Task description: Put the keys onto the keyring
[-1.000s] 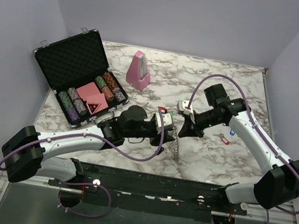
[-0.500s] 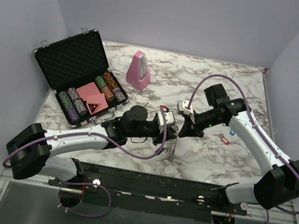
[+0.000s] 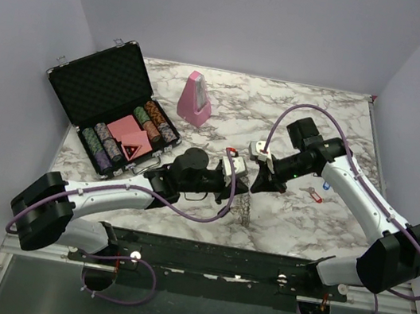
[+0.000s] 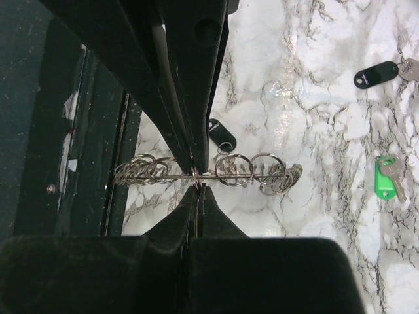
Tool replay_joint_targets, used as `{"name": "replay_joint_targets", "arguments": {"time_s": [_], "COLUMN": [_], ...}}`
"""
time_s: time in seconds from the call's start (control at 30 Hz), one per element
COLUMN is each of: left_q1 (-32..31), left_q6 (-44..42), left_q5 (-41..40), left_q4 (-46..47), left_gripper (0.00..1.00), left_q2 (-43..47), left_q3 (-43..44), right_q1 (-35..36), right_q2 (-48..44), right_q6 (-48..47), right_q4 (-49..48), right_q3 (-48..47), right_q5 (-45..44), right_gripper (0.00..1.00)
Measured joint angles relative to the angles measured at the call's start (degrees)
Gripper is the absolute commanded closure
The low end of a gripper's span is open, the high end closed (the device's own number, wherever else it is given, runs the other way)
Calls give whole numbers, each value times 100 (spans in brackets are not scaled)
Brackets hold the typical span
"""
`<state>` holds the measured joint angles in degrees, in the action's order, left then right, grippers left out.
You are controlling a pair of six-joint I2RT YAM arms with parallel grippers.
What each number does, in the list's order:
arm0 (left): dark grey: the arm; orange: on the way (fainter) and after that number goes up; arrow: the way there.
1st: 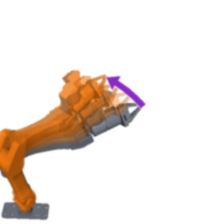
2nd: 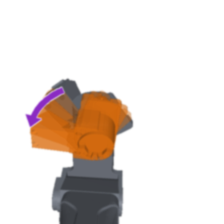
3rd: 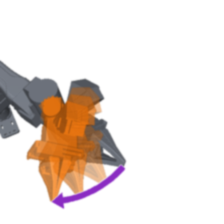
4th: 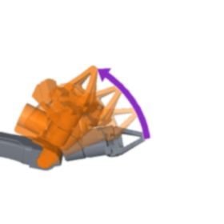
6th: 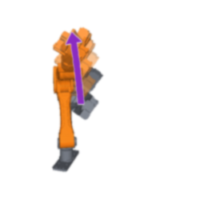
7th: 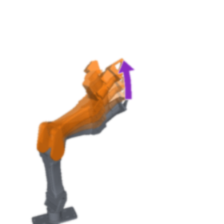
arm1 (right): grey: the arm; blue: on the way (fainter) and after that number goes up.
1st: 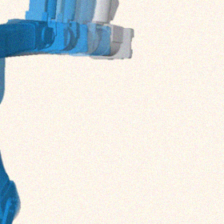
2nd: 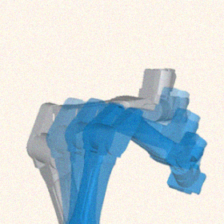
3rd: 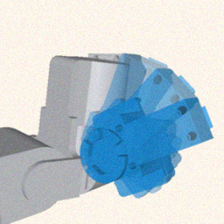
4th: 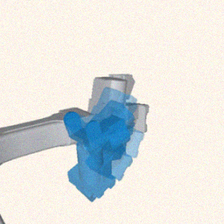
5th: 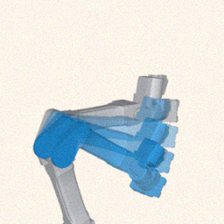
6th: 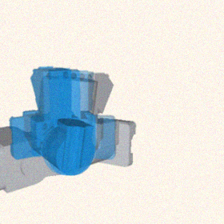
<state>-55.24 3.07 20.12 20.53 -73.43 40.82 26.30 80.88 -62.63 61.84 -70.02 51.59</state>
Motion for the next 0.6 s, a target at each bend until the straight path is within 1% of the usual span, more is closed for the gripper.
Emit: {"name": "replay_joint_targets", "arguments": {"time_s": [0.03,0.07,0.1,0.17,0.23,0.33,0.37,0.47,0.53,0.6], "left_q1": [0,0,0,0,0,0,0,-2,0,-2], "left_q6": [4,9,17,42,74,181,240,501,678,820], "left_q5": [0,0,0,0,0,-7,-17,-164,-289,-363], "left_q4": [0,0,0,0,7,92,245,979,1530,2055], "left_gripper": [89,97,100,100,100,100,100,100,100,100], "left_q2": [0,0,0,0,0,2,7,170,313,369], "left_q3": [0,0,0,0,0,-33,-105,-688,-1158,-1513], "right_q1": [0,0,0,0,0,-2,-2,-2,-13,-24], "right_q2": [0,0,0,0,0,0,0,0,0,0], "right_q6": [0,0,0,0,0,33,66,138,179,219], "right_q4": [2,2,2,4,4,4,-2,-35,-52,-85], "right_q3": [0,0,0,0,0,0,0,0,0,4], "right_q5": [0,0,0,0,4,33,83,289,472,688], "right_gripper": [100,99,99,97,90,77,72,64,61,61]}}
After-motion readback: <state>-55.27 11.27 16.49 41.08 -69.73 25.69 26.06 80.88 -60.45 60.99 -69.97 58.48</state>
